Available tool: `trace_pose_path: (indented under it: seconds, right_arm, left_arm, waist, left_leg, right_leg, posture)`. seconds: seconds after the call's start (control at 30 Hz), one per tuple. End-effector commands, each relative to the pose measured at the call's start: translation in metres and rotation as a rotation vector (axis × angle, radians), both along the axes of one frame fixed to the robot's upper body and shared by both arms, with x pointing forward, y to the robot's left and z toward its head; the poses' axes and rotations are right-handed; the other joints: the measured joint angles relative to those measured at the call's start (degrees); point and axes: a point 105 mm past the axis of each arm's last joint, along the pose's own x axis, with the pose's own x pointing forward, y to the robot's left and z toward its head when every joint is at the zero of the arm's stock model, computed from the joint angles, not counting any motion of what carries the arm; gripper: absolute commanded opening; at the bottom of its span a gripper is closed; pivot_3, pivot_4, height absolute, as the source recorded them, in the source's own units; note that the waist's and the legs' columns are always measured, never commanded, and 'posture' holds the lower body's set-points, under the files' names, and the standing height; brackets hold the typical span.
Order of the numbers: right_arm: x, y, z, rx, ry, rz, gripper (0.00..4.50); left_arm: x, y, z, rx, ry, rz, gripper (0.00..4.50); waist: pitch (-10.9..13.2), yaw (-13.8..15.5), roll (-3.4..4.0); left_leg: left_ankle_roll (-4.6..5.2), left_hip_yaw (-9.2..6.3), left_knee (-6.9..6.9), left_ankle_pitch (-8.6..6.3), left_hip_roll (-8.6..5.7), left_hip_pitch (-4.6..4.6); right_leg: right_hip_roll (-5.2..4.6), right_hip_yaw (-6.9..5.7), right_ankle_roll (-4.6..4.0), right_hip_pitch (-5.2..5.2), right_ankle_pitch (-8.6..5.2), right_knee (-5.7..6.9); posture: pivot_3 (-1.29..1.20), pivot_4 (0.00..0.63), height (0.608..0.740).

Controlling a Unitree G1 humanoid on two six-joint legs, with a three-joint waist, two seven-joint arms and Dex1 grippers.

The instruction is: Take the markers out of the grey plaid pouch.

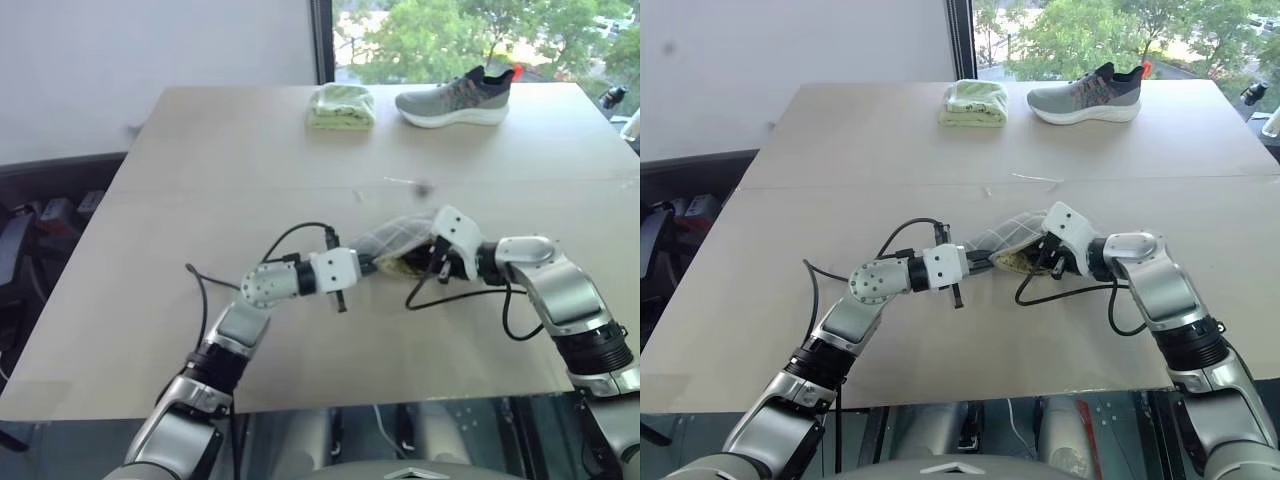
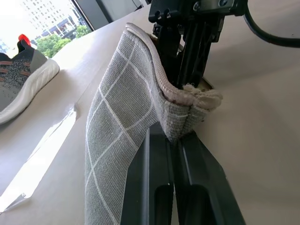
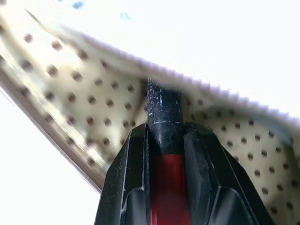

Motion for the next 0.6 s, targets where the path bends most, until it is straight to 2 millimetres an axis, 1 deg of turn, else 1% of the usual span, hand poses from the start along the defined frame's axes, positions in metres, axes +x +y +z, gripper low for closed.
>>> trace_pose_path:
  seconds: [0.03, 0.1, 0.17, 0.23, 0.3, 0.37, 0.47, 0.53, 0.6]
  right_arm:
    - [-0.007, 0.008, 0.036, 0.09, -0.049, 0.024, 0.43]
    - [-0.01, 0.012, 0.049, 0.172, -0.009, 0.0, 0.43]
    - [-0.012, 0.013, 0.055, 0.244, 0.043, -0.029, 0.43]
    - [-0.015, 0.014, 0.058, 0.301, 0.096, -0.054, 0.43]
    - [-0.014, 0.01, 0.057, 0.346, 0.147, -0.107, 0.43]
    - [-0.017, 0.004, 0.051, 0.347, 0.21, -0.135, 0.43]
    - [-0.03, -0.007, 0.031, 0.25, 0.264, -0.122, 0.43]
    - [-0.038, -0.019, 0.017, 0.134, 0.263, -0.106, 0.43]
    - [-0.042, -0.036, 0.005, 0.019, 0.245, -0.103, 0.43]
  left_arm:
    - [-0.001, 0.001, 0.01, -0.017, -0.043, 0.002, 0.0]
    - [0.0, 0.001, 0.01, -0.014, -0.044, 0.004, 0.0]
    - [0.0, 0.002, 0.01, -0.012, -0.045, 0.005, 0.0]
    - [0.0, 0.002, 0.009, -0.012, -0.045, 0.006, 0.0]
    - [0.0, 0.002, 0.009, -0.011, -0.045, 0.007, 0.0]
    - [0.001, 0.002, 0.009, -0.01, -0.046, 0.009, 0.0]
    - [0.001, 0.001, 0.008, -0.01, -0.048, 0.014, 0.0]
    - [0.001, 0.002, 0.008, -0.01, -0.049, 0.017, 0.0]
    - [0.001, 0.003, 0.008, -0.01, -0.048, 0.022, 0.0]
  waist:
    - [0.0, 0.0, 0.0]
    - [0.0, 0.0, -0.01]
    - [0.0, 0.0, -0.01]
    - [0.0, 0.0, -0.01]
    - [0.0, 0.1, -0.01]
    - [0.0, 0.1, -0.01]
    - [0.0, 0.3, -0.01]
    - [0.0, 0.2, -0.01]
    - [0.0, 0.1, -0.01]
  left_leg:
    - [0.0, 0.0, 0.0, 0.0, 0.0, -0.01]
    - [0.0, -0.01, 0.0, 0.0, 0.0, -0.02]
    - [0.01, -0.01, 0.0, 0.0, 0.01, -0.03]
    - [0.04, -0.05, 0.0, -0.02, 0.03, -0.03]
    - [0.06, -0.08, -0.01, -0.04, 0.04, -0.03]
    - [0.06, -0.08, -0.01, -0.04, 0.0, -0.06]
    - [0.07, -0.08, -0.01, -0.05, -0.09, -0.13]
    - [0.12, -0.12, 0.0, -0.07, -0.13, -0.21]
    - [0.15, -0.11, 0.01, -0.09, -0.19, -0.25]
  right_leg:
    - [0.0, 0.0, 0.0, 0.0, 0.0, 0.0]
    - [0.0, 0.0, 0.0, 0.0, 0.0, -0.01]
    - [-0.01, 0.0, 0.0, -0.01, 0.0, 0.0]
    - [-0.01, -0.04, 0.0, -0.01, 0.0, 0.0]
    - [-0.02, -0.06, -0.01, -0.02, 0.0, 0.0]
    - [-0.09, -0.07, -0.01, -0.03, 0.0, -0.01]
    - [-0.17, -0.08, -0.01, -0.06, 0.0, -0.04]
    - [-0.21, -0.16, 0.0, -0.07, 0.0, -0.11]
    - [-0.23, -0.15, 0.01, -0.1, -0.01, -0.13]
  posture:
    - [0.0, 0.15, 0.74]
    - [0.0, 0.15, 0.74]
    - [0.0, 0.15, 0.74]
    - [0.0, 0.15, 0.74]
    - [0.0, 0.15, 0.74]
    - [0.0, 0.15, 0.74]
    - [0.0, 0.15, 0.74]
    - [0.0, 0.15, 0.74]
    - [0.0, 0.15, 0.74]
